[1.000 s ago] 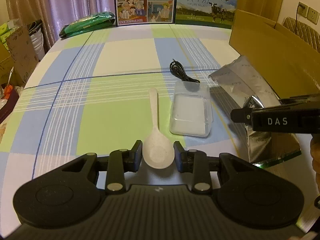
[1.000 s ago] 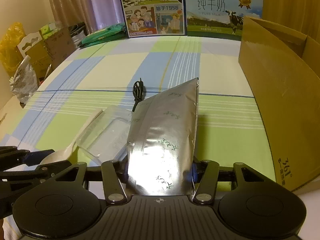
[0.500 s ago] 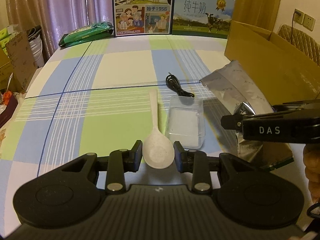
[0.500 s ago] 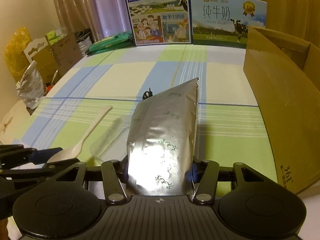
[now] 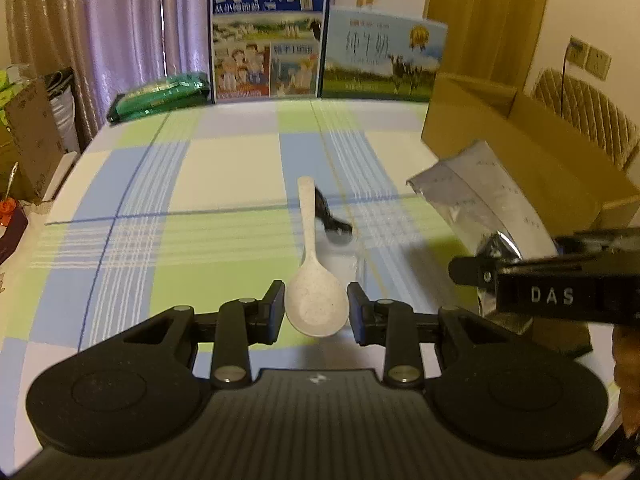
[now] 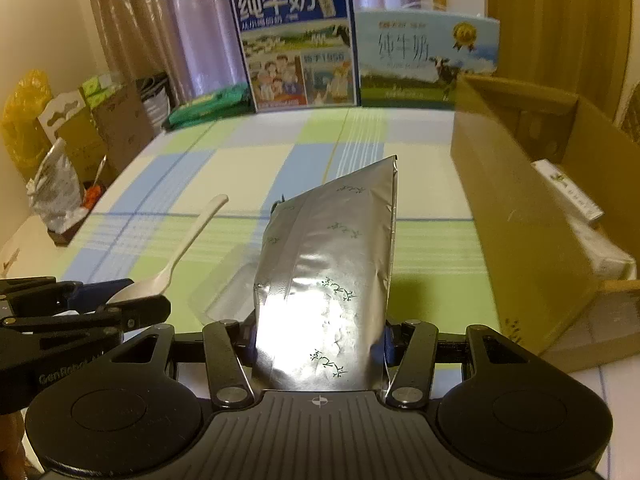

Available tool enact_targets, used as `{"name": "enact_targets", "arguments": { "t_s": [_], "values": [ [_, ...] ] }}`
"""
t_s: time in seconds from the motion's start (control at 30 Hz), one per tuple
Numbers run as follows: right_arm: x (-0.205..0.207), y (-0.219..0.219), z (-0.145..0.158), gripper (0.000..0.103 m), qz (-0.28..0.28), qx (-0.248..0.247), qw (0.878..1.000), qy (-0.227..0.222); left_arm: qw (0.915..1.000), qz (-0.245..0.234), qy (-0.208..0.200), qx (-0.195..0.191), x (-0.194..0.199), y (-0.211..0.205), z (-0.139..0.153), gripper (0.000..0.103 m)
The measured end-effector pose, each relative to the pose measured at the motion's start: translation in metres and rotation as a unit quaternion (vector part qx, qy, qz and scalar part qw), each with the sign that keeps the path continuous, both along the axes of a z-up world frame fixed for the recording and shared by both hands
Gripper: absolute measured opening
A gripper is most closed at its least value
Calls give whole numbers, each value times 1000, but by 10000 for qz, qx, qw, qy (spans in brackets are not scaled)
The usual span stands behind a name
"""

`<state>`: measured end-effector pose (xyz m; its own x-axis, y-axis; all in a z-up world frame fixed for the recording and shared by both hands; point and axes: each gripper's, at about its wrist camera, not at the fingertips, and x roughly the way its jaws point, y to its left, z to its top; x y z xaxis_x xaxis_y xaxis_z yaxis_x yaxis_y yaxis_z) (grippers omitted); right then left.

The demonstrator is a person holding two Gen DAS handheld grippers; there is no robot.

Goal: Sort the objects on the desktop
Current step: 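Lift the foil bag and spoon and carry both toward the cardboard box, then open both tools over the box to drop the spoon and foil bag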

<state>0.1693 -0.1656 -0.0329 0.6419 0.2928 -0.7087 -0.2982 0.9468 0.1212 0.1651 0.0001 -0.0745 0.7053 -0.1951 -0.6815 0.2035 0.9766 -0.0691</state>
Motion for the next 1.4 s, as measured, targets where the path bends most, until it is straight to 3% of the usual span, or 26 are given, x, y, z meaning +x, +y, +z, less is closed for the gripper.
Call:
{"name": "enact_targets", "arguments": {
  "t_s": [0.57, 1.4],
  "values": [
    [-25, -28, 80, 50, -83, 140, 9989, -441, 9991, -63, -381, -160, -24, -35, 74, 28],
    [-13, -168, 135, 50, -915, 182, 9925, -796, 9932, -986, -584, -194, -12, -169, 114, 28]
  ]
}}
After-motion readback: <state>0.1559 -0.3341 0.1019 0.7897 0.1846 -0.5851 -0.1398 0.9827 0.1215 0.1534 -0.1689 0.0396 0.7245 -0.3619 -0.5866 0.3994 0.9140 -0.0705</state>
